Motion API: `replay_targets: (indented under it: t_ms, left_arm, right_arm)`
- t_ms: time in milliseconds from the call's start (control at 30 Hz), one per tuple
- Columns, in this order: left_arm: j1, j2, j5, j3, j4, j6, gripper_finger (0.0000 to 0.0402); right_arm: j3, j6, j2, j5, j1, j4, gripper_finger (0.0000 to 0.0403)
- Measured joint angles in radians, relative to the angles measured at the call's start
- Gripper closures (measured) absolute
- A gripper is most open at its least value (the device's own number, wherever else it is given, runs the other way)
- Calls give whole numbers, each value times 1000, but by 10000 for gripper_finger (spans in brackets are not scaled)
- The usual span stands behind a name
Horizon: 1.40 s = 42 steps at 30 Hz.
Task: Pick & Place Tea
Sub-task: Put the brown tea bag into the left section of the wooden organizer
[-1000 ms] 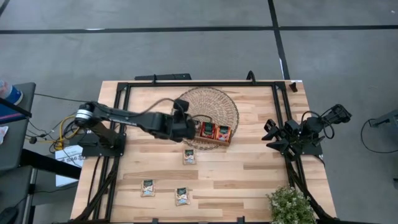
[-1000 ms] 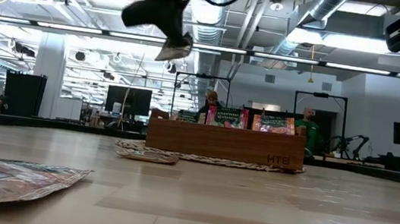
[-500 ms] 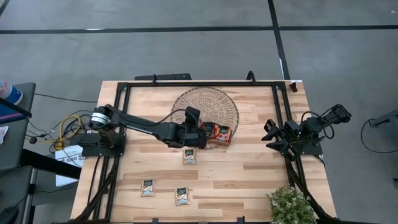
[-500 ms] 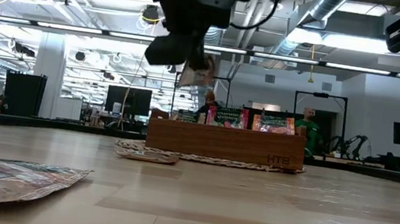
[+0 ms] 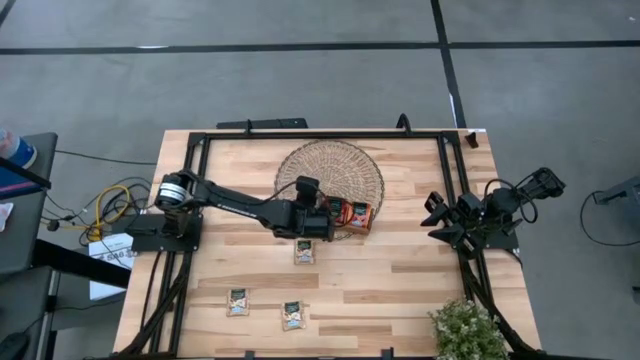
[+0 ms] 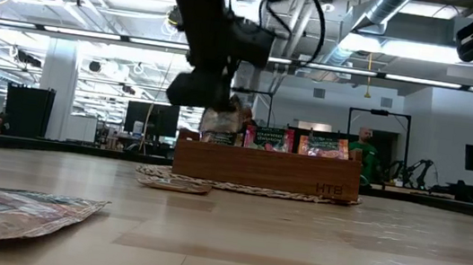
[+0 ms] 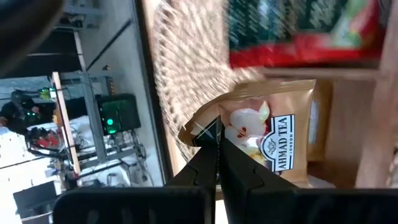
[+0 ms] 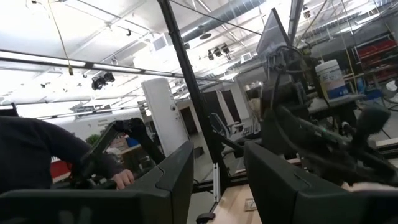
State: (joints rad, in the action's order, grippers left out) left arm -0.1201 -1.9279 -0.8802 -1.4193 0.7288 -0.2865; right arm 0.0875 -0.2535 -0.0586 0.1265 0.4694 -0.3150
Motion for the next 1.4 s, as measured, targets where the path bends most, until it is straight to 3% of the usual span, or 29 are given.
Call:
replay_targets:
  t_ms: [267,433,1400]
  left_arm:
    - [11,-55,-35,0,2,14,401]
    - [17,-55,-22,0,10,72,401]
    - [17,-86,29,1,10,56,401]
  right_arm:
    - [0,0,0,-22,2,0,269]
    - [0,-8,0,-23,2,0,269]
    - [0,-7,0,-23,2,-6,269]
